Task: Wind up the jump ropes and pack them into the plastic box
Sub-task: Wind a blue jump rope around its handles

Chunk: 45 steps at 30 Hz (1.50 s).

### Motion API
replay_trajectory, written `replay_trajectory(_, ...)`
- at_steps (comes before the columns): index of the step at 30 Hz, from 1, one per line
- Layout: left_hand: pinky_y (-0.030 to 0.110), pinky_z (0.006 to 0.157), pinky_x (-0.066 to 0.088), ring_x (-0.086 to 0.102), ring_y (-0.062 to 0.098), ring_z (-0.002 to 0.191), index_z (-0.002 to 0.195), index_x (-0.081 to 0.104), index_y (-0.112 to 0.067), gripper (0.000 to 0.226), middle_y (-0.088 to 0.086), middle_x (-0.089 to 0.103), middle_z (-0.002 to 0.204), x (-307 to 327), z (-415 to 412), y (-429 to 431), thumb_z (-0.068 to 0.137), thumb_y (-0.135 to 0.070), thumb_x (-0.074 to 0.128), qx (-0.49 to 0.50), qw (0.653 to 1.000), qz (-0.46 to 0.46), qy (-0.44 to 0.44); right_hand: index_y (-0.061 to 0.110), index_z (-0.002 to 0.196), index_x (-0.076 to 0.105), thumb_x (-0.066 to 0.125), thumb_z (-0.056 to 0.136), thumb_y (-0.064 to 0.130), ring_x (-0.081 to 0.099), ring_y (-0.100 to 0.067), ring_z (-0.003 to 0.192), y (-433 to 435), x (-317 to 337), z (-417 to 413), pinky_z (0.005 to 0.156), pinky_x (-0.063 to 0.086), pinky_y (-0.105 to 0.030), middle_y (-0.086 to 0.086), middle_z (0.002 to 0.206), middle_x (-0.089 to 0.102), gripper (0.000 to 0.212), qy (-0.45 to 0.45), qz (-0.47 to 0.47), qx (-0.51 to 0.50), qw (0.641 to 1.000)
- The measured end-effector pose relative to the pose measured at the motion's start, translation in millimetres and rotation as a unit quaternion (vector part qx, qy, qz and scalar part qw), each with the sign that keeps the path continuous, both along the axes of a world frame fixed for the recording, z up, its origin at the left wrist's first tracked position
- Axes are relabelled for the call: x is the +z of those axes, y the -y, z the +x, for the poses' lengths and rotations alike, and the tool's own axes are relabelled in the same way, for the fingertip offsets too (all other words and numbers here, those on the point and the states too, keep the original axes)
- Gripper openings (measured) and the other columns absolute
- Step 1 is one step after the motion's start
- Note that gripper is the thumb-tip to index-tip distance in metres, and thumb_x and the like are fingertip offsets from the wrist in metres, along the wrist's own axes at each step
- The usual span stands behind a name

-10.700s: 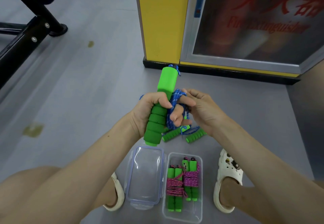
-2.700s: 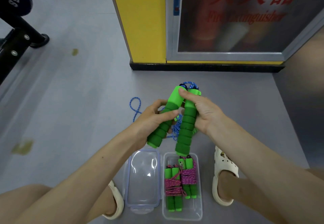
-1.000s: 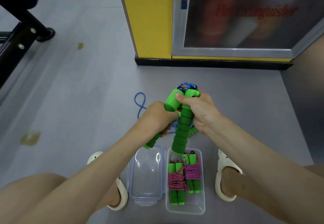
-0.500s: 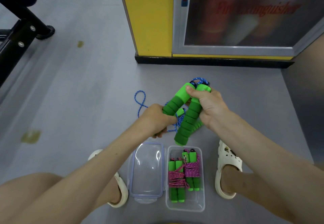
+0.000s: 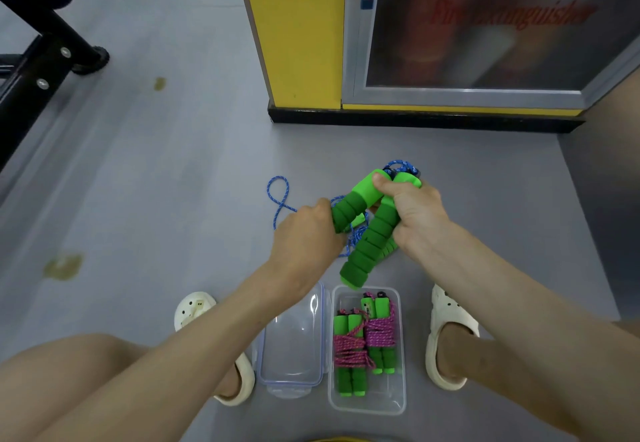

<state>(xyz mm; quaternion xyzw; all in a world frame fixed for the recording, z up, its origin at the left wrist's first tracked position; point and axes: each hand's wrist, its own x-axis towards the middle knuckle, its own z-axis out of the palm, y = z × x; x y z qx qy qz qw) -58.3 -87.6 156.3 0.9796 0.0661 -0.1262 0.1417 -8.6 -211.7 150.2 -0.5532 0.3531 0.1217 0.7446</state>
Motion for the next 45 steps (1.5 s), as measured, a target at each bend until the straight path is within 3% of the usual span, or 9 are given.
replay_trajectory(6, 0.032, 0.052, 0.027, 0.061, 0.034, 0.081, 0.089, 0.032, -0.015, 0.019, 0.009, 0.062, 0.089, -5, 3, 2, 0.089, -0.019, 0.050, -0.053, 0.991, 0.078, 0.093, 0.009, 0.097, 0.054, 0.077, 0.076, 0.011, 0.064, -0.032, 0.085, 0, 6, 5, 0.076, 0.055, -0.054, -0.015, 0.095, 0.062, 0.031, -0.012, 0.031, -0.017, 0.999)
replay_trajectory(10, 0.030, 0.059, 0.038, 0.053, 0.029, 0.071, 0.084, 0.044, -0.013, 0.024, 0.006, 0.057, 0.079, -4, 14, -8, 0.079, -0.027, 0.063, 0.022, 0.998, -0.056, 0.008, 0.001, 0.120, 0.053, 0.077, 0.076, 0.013, 0.068, -0.030, 0.082, 5, 6, 5, 0.072, 0.057, -0.047, -0.019, 0.100, 0.066, 0.051, -0.025, 0.087, 0.022, 0.996)
replay_trajectory(14, 0.018, 0.041, 0.036, 0.046, 0.019, 0.040, 0.075, 0.052, -0.011, 0.013, 0.007, 0.052, 0.059, -2, 27, -20, 0.082, -0.012, 0.062, 0.188, 0.916, -0.342, -0.089, 0.005, 0.092, 0.058, 0.067, 0.086, 0.023, 0.065, -0.033, 0.098, 10, 6, 6, 0.093, 0.050, -0.043, -0.026, 0.111, 0.063, 0.021, -0.029, 0.143, 0.034, 0.989)
replay_trajectory(21, 0.024, 0.056, 0.040, 0.052, 0.013, 0.053, 0.091, 0.062, -0.011, 0.012, -0.004, 0.060, 0.060, 7, 18, -18, 0.083, -0.019, 0.067, 0.058, 0.853, -0.450, -0.258, 0.011, 0.092, 0.070, 0.072, 0.067, 0.045, 0.050, -0.021, 0.070, 4, 18, -1, 0.074, 0.053, -0.036, -0.006, 0.075, 0.051, 0.042, -0.011, 0.216, 0.164, 0.963)
replay_trajectory(26, 0.019, 0.065, 0.049, 0.060, 0.008, 0.077, 0.107, 0.059, -0.015, 0.014, -0.001, 0.063, 0.092, 9, 21, -17, 0.095, -0.012, 0.052, 0.063, 0.880, -0.449, -0.142, 0.011, 0.088, 0.069, 0.068, 0.078, 0.049, 0.055, -0.022, 0.075, 7, 14, 1, 0.093, 0.049, -0.043, -0.007, 0.067, 0.055, 0.039, -0.024, 0.143, 0.143, 0.979)
replay_trajectory(30, 0.020, 0.070, 0.049, 0.062, 0.008, 0.076, 0.095, 0.068, -0.022, 0.031, -0.005, 0.070, 0.082, 19, 19, -10, 0.096, -0.045, 0.046, 0.095, 0.832, -0.526, -0.150, 0.013, 0.089, 0.070, 0.069, 0.077, 0.051, 0.065, -0.028, 0.089, 4, 11, -2, 0.090, 0.051, -0.047, -0.014, 0.092, 0.067, 0.040, -0.014, 0.092, 0.164, 0.982)
replay_trajectory(34, 0.028, 0.067, 0.055, 0.067, 0.014, 0.071, 0.099, 0.064, -0.011, 0.022, 0.004, 0.069, 0.082, 23, 12, -7, 0.092, -0.031, 0.057, 0.097, 0.776, -0.572, -0.248, 0.013, 0.088, 0.070, 0.072, 0.058, 0.057, 0.062, -0.028, 0.091, 0, 10, -5, 0.090, 0.052, -0.044, -0.012, 0.090, 0.066, 0.053, 0.000, 0.082, 0.201, 0.976)
replay_trajectory(38, 0.026, 0.050, 0.053, 0.059, 0.016, 0.053, 0.083, 0.057, -0.008, 0.026, 0.006, 0.060, 0.069, 26, 12, -11, 0.091, -0.029, 0.045, 0.167, 0.677, -0.647, -0.310, 0.014, 0.082, 0.062, 0.065, 0.077, 0.045, 0.055, -0.018, 0.064, 4, 18, -1, 0.064, 0.044, -0.030, -0.002, 0.068, 0.060, 0.032, 0.020, 0.119, 0.223, 0.967)
replay_trajectory(45, 0.017, 0.038, 0.033, 0.035, 0.009, 0.033, 0.059, 0.058, -0.015, 0.027, 0.002, 0.045, 0.049, 25, 9, -15, 0.085, -0.008, 0.061, 0.069, 0.747, -0.546, -0.373, 0.012, 0.075, 0.062, 0.067, 0.081, 0.032, 0.058, -0.017, 0.061, -5, 11, -8, 0.063, 0.049, -0.027, -0.004, 0.065, 0.061, 0.022, 0.027, 0.000, 0.279, 0.960)
